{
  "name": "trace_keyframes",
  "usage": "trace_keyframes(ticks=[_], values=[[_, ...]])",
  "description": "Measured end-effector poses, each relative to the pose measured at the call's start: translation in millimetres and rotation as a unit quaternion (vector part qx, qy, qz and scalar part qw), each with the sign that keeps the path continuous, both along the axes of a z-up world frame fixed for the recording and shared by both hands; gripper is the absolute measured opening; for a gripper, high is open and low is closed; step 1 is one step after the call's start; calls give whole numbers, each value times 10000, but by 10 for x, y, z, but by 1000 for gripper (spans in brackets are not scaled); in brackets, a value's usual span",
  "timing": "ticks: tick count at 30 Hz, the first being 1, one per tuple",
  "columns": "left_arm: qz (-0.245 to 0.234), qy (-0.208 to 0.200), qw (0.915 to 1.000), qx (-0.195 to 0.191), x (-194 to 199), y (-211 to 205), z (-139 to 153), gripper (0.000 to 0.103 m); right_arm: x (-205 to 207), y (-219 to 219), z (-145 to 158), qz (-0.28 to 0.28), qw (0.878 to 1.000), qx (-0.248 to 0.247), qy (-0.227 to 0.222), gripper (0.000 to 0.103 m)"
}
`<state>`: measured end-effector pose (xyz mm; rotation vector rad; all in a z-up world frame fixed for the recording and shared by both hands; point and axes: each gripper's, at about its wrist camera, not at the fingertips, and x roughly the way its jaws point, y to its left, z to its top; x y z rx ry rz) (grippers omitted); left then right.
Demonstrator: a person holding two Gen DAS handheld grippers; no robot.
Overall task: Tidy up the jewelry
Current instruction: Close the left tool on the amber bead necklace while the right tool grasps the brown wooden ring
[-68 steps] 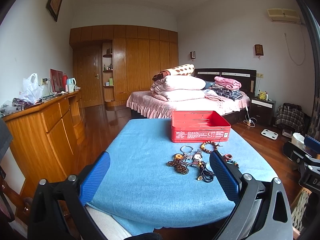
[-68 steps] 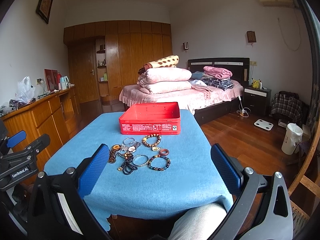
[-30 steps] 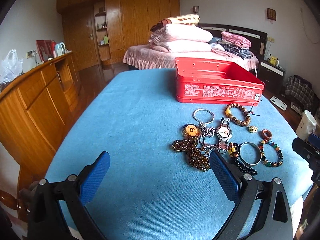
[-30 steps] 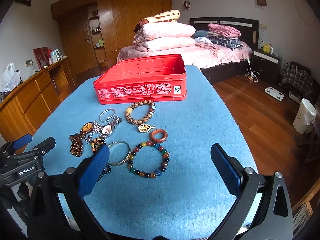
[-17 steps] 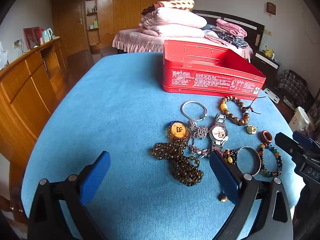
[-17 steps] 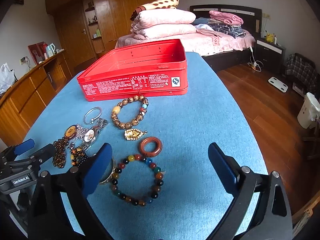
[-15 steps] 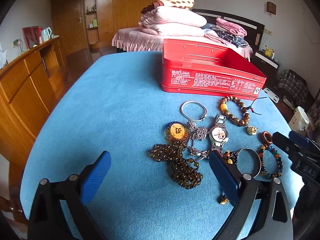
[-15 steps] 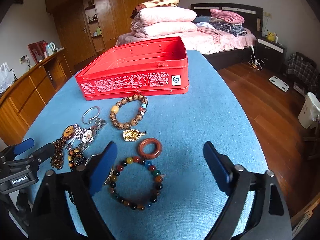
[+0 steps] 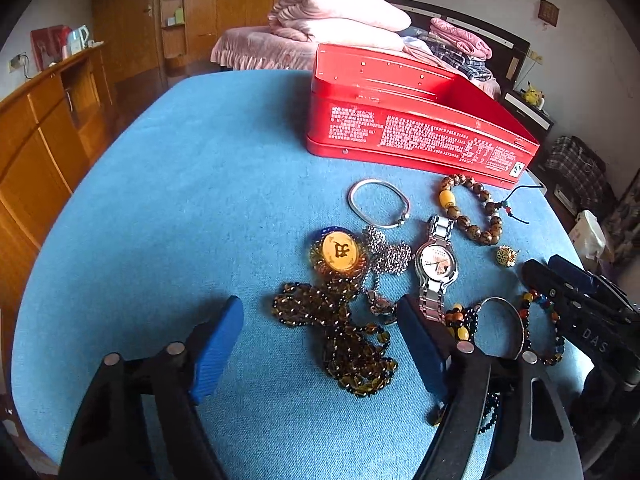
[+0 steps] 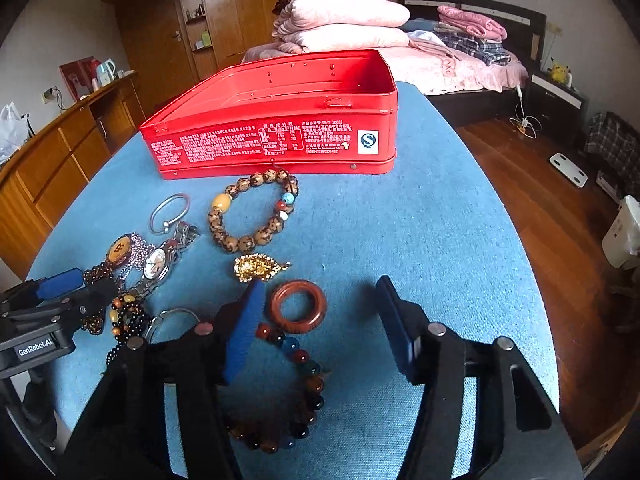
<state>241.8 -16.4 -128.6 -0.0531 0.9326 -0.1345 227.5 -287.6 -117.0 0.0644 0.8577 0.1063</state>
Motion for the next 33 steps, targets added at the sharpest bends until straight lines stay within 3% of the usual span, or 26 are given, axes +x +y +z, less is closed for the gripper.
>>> trace_keyframes(ticks=[6, 17, 26, 33], values=[[-96, 15, 9998, -144, 35, 20, 11, 63, 3, 71, -19, 40, 9996, -281, -11, 45], [-242, 159, 9984, -488, 17, 172, 30, 62, 27, 57, -16, -3, 9996, -282, 7, 43], [-240, 155, 9996, -75, 77, 62, 11, 48, 41, 45, -23, -50, 9996, -292, 17, 43], [-201, 113, 9997, -63, 62, 98, 5, 35, 72, 116, -25, -68, 9992, -378, 94, 44]])
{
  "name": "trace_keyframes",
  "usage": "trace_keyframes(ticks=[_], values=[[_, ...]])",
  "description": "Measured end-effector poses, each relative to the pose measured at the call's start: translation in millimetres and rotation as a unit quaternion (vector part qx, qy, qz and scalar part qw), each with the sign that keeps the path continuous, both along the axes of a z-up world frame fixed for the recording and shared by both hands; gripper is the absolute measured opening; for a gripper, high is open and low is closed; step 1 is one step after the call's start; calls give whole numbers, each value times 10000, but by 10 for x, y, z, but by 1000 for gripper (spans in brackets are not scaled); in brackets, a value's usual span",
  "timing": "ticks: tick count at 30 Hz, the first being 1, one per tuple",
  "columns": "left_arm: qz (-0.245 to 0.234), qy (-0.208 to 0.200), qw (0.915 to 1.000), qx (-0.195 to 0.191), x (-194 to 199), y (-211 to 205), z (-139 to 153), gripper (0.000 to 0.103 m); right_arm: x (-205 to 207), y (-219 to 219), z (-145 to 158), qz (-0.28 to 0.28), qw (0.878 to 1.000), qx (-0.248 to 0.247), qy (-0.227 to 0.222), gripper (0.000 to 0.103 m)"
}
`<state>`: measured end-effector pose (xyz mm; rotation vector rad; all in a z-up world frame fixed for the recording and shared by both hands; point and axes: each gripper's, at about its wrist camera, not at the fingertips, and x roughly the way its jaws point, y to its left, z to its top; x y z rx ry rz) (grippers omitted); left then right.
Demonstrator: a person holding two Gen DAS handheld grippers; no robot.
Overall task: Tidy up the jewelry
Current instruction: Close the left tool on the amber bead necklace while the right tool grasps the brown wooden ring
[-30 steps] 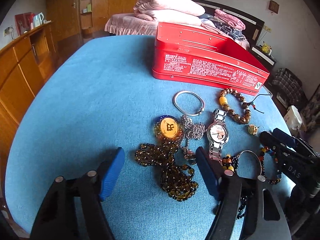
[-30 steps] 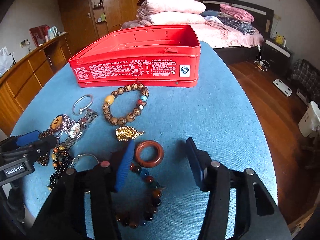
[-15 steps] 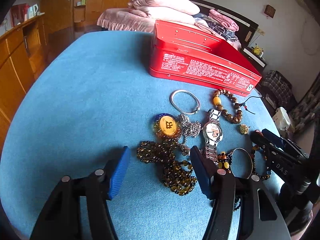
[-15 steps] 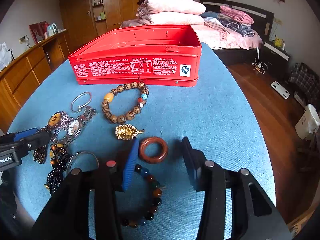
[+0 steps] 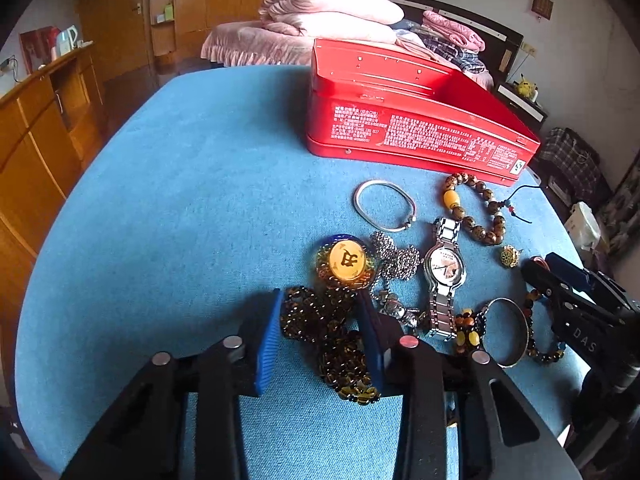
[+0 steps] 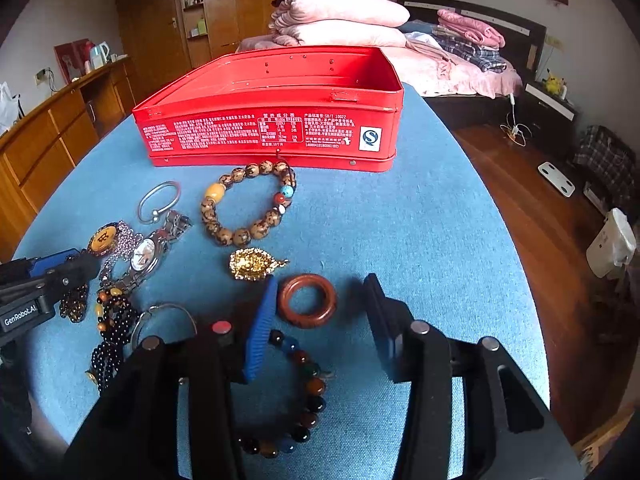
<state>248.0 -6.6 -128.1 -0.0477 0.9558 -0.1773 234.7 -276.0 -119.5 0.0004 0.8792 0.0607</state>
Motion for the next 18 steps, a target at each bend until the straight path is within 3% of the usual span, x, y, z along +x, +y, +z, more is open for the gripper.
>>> trace_keyframes(ticks=[7, 9, 13, 14, 18], values=[[151, -63, 9992, -375, -82, 212, 61, 27, 13, 5, 6, -10, 10000, 5, -10, 42], [164, -185, 9990, -382, -95, 239, 125, 18, 10, 6, 8, -57, 10000, -50, -21, 29], [152, -191, 9990, -377, -60, 242, 168, 16, 14, -54, 25, -59, 9999, 110, 1, 29], [164, -195, 9990, -359, -54, 238, 164, 8, 9, -66, 32, -71, 9999, 138, -3, 28], [208, -145, 9991, -332, -40, 240, 135, 8, -3, -113, 54, -70, 9997, 229, -17, 28]])
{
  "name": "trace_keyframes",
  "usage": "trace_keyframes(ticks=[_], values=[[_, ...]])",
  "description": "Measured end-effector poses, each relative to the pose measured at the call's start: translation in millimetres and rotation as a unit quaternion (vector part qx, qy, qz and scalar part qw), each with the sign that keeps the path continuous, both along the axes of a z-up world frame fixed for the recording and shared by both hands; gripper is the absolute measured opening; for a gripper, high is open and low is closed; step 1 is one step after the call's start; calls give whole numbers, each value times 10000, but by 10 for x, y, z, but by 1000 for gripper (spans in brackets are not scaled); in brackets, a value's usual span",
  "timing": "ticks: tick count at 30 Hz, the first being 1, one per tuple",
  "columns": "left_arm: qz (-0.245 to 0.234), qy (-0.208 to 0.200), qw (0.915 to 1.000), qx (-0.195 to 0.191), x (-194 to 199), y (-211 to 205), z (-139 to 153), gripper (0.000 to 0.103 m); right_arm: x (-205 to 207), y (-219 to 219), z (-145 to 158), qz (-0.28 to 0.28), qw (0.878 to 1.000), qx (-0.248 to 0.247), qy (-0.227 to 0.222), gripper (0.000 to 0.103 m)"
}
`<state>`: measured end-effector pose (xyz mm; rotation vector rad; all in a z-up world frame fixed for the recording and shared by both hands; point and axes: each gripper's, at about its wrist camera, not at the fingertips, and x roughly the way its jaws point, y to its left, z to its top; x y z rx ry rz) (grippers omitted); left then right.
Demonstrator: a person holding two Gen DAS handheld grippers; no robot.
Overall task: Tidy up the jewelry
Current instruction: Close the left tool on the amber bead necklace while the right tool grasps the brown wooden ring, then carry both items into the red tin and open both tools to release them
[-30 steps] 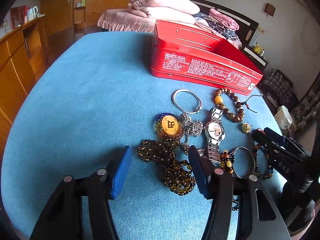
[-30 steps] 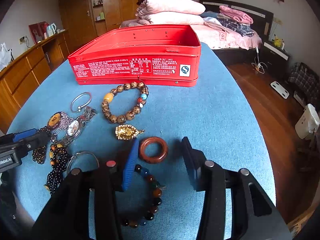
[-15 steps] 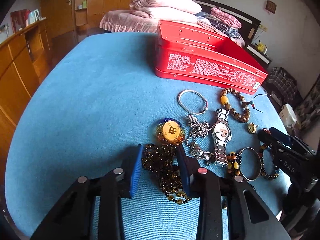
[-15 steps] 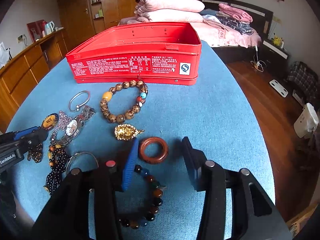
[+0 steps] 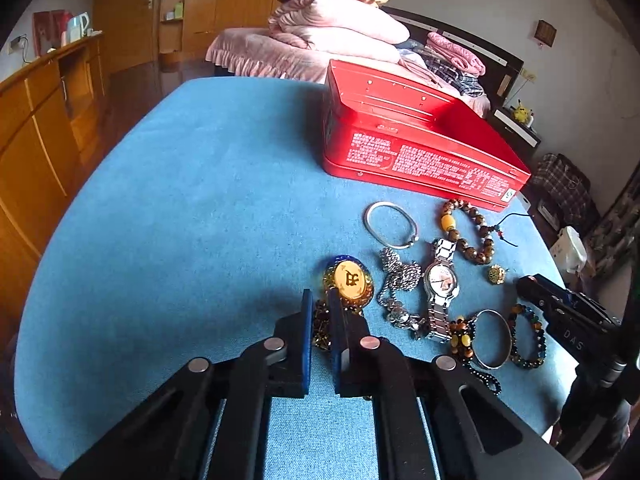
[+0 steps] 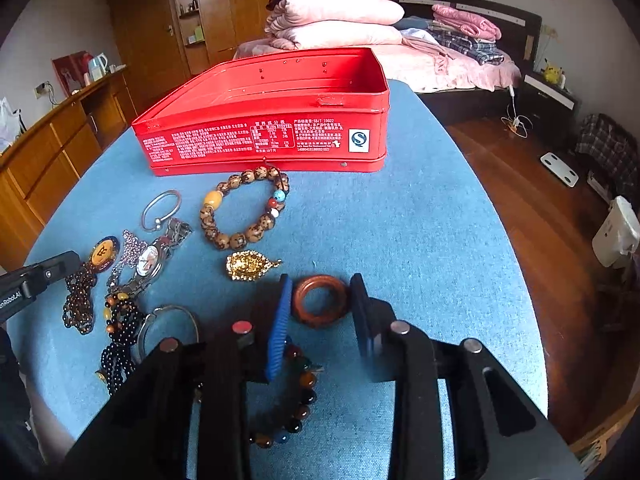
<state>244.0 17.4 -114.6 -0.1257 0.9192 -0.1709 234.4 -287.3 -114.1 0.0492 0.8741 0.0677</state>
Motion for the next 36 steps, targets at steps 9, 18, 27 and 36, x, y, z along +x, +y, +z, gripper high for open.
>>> trace_keyframes(ticks=[9, 18, 27, 36], values=[[137, 99, 9998, -38, -77, 51, -17, 48, 4, -18, -35, -35, 10000, -28, 8, 29], [-128, 361, 9993, 30, -147, -198, -81, 49, 2, -17, -42, -35, 10000, -37, -5, 29], [-124, 215, 9994, 222, -87, -276, -135, 21, -20, 8, -50, -62, 10000, -22, -18, 29], [-111, -200, 9997, -16, -3, -196, -7, 20, -29, -61, -4, -96, 9999, 81, -65, 28]])
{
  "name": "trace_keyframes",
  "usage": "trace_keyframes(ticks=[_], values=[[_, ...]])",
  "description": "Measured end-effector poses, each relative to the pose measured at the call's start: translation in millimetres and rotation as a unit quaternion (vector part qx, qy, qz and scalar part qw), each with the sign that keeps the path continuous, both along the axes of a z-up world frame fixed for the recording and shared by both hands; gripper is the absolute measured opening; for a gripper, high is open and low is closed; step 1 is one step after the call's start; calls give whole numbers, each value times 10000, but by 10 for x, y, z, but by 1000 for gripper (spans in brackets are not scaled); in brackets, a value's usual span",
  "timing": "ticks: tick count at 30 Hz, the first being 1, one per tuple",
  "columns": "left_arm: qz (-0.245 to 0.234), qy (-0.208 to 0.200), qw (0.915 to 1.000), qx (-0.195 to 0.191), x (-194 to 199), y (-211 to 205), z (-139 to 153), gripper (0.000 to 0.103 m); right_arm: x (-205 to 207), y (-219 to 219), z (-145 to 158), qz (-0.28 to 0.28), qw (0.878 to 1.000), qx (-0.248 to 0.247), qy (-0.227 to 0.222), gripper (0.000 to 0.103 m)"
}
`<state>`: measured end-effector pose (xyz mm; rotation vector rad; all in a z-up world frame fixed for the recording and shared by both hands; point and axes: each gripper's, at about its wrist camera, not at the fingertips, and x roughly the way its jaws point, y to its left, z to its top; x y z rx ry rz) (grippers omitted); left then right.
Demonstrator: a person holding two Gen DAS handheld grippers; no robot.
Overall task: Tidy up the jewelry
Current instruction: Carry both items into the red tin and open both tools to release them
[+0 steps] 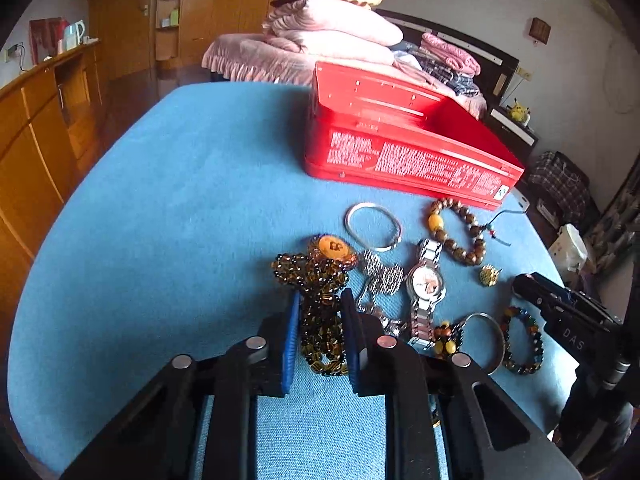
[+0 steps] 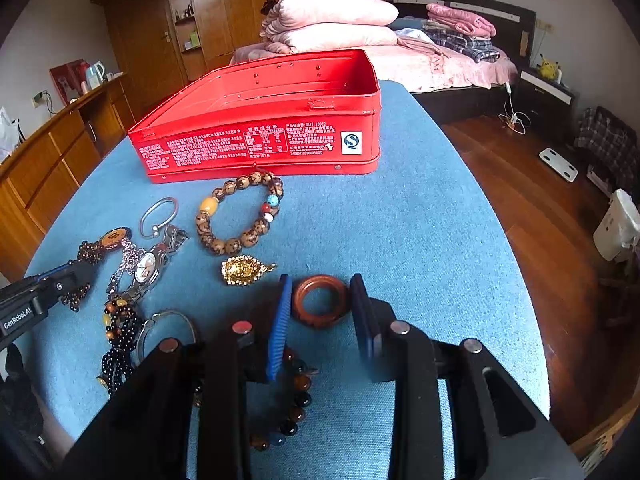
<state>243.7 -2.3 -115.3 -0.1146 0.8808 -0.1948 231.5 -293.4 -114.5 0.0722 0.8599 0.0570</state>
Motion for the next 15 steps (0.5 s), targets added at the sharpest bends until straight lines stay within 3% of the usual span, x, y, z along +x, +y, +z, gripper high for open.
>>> trace_keyframes(ticks=[15], values=[[-70, -698, 9970, -339, 184, -60, 524, 20, 116, -39, 454, 193, 9983, 230, -506, 28]])
